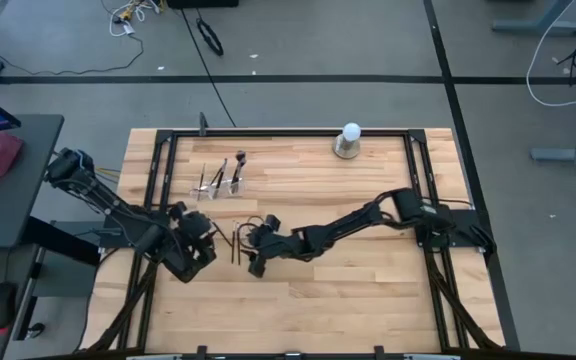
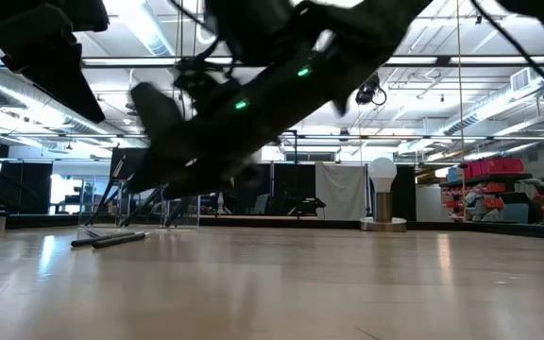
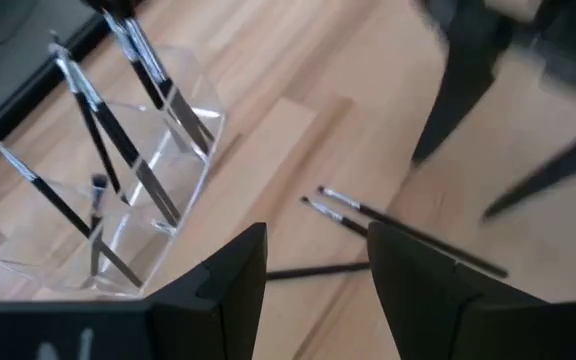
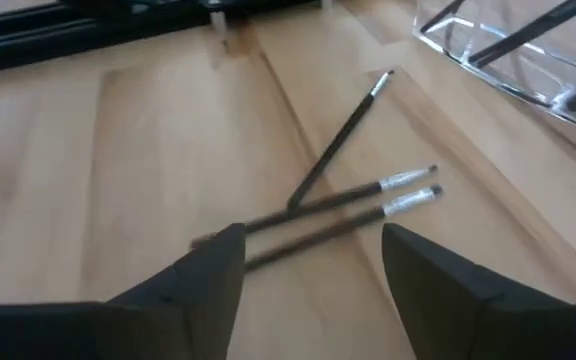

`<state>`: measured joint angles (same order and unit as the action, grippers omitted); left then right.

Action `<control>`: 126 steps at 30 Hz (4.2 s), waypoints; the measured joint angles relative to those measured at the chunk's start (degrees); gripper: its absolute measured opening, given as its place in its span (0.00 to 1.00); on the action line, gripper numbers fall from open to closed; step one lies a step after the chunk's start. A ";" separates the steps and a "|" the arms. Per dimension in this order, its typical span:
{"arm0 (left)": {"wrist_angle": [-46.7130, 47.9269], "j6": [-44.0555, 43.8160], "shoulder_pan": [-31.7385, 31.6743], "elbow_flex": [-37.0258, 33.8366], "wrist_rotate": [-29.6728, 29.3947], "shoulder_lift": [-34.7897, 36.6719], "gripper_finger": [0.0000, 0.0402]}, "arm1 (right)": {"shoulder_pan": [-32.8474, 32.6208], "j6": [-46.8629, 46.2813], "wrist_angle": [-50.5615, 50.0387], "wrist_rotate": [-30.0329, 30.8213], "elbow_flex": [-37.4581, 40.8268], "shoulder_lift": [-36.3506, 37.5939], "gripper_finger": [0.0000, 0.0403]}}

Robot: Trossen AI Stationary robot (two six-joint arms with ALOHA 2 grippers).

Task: Put items in baskets/containers
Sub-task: Put the black eyeshadow brush into the middle section of the transparent organizer

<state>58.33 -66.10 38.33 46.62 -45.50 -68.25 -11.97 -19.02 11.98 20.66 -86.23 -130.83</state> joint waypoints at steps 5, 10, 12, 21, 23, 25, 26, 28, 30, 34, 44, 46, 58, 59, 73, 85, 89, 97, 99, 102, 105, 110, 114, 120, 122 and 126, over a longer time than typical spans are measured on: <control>0.76 -2.90 2.00 0.01 -3.28 -0.02 0.45 | 1.57 1.22 -0.21 1.20 -5.14 -4.27 0.58; 0.61 -3.33 2.81 0.01 -4.65 0.00 0.45 | 3.39 1.50 -0.49 2.48 -5.22 -4.94 0.55; 0.52 -3.33 2.81 0.01 -4.76 0.00 0.45 | 3.96 1.50 0.64 2.50 -5.36 -5.37 0.55; 0.26 -3.30 2.81 0.01 -6.02 0.00 0.45 | 4.44 0.88 1.06 0.85 -5.34 -7.24 0.55; 0.24 -3.30 2.79 0.01 -6.38 0.00 0.45 | 4.54 0.31 0.41 0.18 -5.29 -7.54 0.55; 0.24 -3.30 2.79 0.01 -6.40 0.00 0.45 | 4.75 -0.38 0.58 -0.64 -5.74 -8.27 0.55; 0.16 -3.30 2.76 0.01 -6.49 0.00 0.45 | 4.89 -0.64 -0.13 -0.90 -6.35 -8.52 0.55; 0.13 -3.32 2.75 0.01 -6.98 0.00 0.45 | 5.03 -0.60 -3.52 -0.75 -7.77 -8.72 0.55; -0.15 -3.65 2.75 0.01 -7.03 -0.02 0.45 | 5.03 0.20 -4.97 -0.14 -8.30 -8.78 0.55; -0.96 -3.72 2.75 0.01 -7.02 -0.04 0.45 | 4.56 1.65 -13.83 3.22 -8.11 -5.51 0.55; -2.69 -3.70 2.75 0.01 -7.02 -0.04 0.45 | 1.64 -3.04 -30.11 9.09 -5.62 2.24 0.55; -2.90 -3.72 2.77 0.01 -7.02 -0.04 0.45 | 0.73 -6.44 -30.49 11.22 -2.49 3.00 0.55; -3.76 -3.11 2.77 0.01 -8.31 -0.04 0.45 | -0.19 -22.41 -11.47 11.66 18.52 5.53 0.51; -3.74 -3.11 2.77 0.01 -8.35 -0.04 0.45 | -0.28 -21.43 -10.35 11.62 19.37 5.58 0.49; -3.72 -3.13 2.77 0.01 -8.37 -0.04 0.45 | 3.82 0.76 -5.27 -2.56 20.76 6.09 0.19; -11.41 1.64 2.78 -1.73 -12.12 -0.04 0.45 | 3.69 2.61 7.23 -0.84 33.62 11.91 0.01; -30.53 12.78 2.60 -7.19 -17.87 -0.09 0.45 | 1.64 1.15 18.88 -0.46 43.51 19.14 0.01; -79.23 48.45 -2.89 -17.47 -12.03 -7.40 0.45 | -3.98 9.10 44.19 -2.88 50.53 30.51 0.01; -88.16 55.43 -4.86 -18.15 -6.15 -9.51 0.45 | -5.30 11.88 51.66 -5.25 49.83 31.43 0.00; -100.38 62.46 -8.47 -17.95 4.11 -12.87 0.45 | -6.50 15.05 55.12 -9.10 48.68 31.35 0.00; -109.39 65.19 -12.09 -18.01 12.86 -15.22 0.45 | -7.45 17.32 55.63 -10.67 46.54 31.30 0.00; -116.66 68.17 -16.25 -16.58 25.63 -16.35 0.45 | -8.08 19.33 54.25 -11.01 44.48 31.39 0.01; -116.74 72.40 -16.94 -13.89 32.63 -16.35 0.45 | -8.06 19.68 54.20 -10.79 44.19 31.39 0.01; -116.81 76.95 -15.79 -11.53 32.54 -16.35 0.45 | -8.06 19.68 54.33 -10.66 44.19 31.39 0.01; -116.75 77.28 -15.57 -11.46 31.46 -16.35 0.44 | -8.06 19.68 54.32 -10.66 44.19 31.41 0.01; -116.72 77.26 -15.55 -11.46 31.15 -16.35 0.38 | -8.06 19.66 54.37 -10.66 44.17 31.41 0.01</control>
<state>-58.39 11.16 22.79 35.16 -14.35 -84.60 -20.03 0.64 66.35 10.00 -42.06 -99.42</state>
